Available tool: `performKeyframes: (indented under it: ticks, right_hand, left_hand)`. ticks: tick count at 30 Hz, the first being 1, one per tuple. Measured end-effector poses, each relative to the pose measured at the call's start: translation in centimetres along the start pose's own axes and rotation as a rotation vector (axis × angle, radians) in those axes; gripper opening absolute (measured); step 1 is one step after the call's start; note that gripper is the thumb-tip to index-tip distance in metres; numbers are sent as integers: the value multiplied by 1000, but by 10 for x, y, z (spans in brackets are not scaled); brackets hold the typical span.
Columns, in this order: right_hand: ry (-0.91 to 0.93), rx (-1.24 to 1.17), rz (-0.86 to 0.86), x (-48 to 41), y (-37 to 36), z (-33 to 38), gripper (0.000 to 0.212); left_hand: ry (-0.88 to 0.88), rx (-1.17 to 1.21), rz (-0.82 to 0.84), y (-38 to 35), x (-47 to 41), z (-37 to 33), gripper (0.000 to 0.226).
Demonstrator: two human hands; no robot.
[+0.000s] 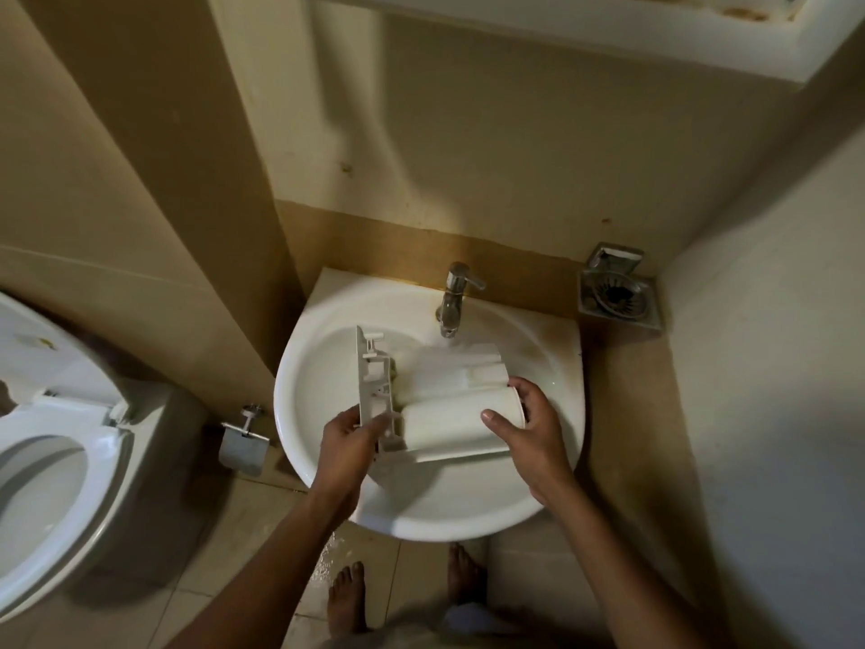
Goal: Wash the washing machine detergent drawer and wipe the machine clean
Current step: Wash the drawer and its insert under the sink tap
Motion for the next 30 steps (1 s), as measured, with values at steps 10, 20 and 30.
performKeyframes:
  ticks: [10,20,30]
  right_hand:
    - [-24,-8,-28,-30,-9,-14,53]
    - [-57,151,-155,-71,16,-1,50]
    - [-23,239,86,-68,-53,7,34]
  left_hand:
    - [-83,-102,-19,-17,-15,28,29]
    - [-26,-127,145,-62,-3,33,47]
    - [-14,-76,-6,12,-16,6,46]
Point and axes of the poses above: each hand's wrist, its own x-axis away from the middle knuckle, its own y-axis out of the back of the hand, z = x × y, the point moved 8 cm from there along -x, towards the middle knuckle, and after that the axes turned 10 degrees about -z, right-handed, at the moved point
